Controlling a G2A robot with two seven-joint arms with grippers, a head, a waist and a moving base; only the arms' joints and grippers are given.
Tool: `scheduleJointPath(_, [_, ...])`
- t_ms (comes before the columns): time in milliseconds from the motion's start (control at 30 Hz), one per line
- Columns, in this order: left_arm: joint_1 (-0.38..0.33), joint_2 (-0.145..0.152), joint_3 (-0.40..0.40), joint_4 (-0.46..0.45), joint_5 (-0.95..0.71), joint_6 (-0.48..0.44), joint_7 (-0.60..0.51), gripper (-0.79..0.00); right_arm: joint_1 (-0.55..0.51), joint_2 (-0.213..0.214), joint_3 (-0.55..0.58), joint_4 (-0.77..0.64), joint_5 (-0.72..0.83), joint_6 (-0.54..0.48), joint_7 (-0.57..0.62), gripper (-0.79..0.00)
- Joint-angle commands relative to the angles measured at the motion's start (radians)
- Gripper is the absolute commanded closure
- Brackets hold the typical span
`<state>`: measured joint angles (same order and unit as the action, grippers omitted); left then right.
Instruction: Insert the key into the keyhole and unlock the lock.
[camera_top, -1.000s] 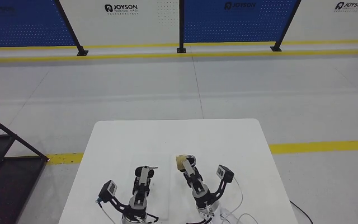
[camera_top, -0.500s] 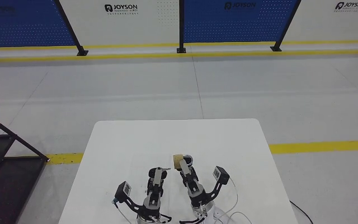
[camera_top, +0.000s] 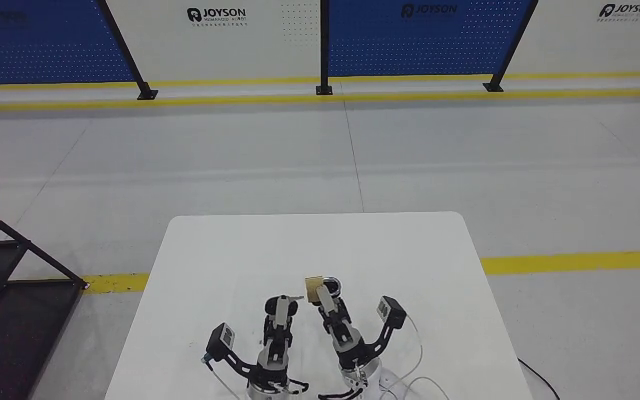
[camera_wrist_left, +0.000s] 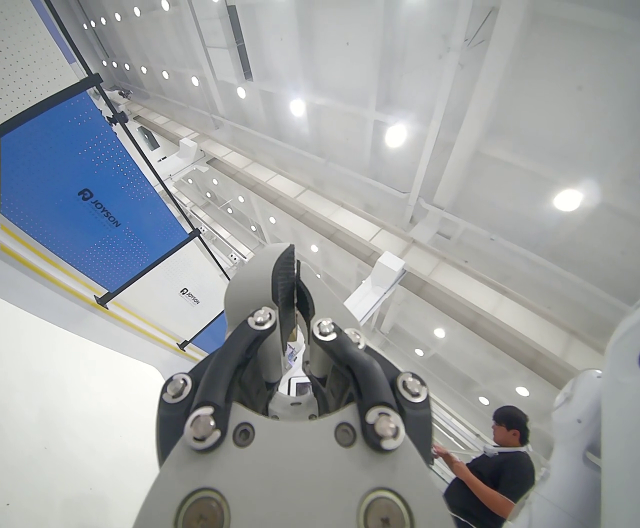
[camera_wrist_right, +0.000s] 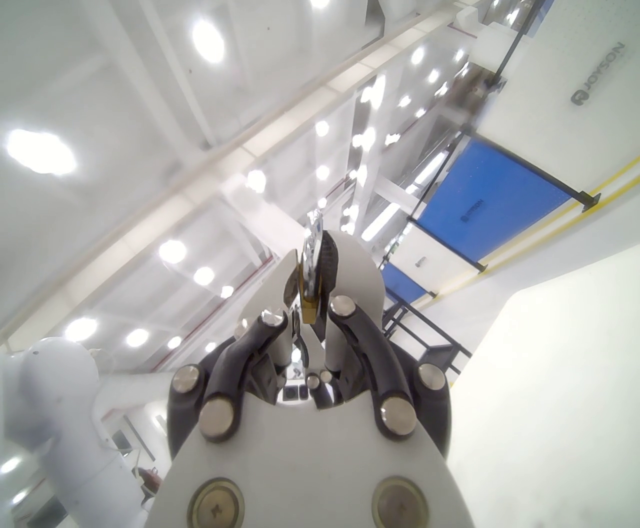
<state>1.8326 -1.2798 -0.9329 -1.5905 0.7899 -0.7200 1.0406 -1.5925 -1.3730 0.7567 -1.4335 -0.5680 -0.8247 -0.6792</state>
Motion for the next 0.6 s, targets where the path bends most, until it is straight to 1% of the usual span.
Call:
scheduleJointPath(0, [0.0, -0.002, -0.001, 0.001, 0.0, 0.0, 0.002, 0.0, 0.0, 0.0, 0.0, 0.0, 0.002, 0.003, 0.002, 0.0])
scheduleJointPath(567, [-0.013, -0.018, -0.009, 0.023, 0.008, 0.017, 0.007, 0.0, 0.001, -0.001, -0.001, 0.0, -0.005, 0.007, 0.012, 0.0])
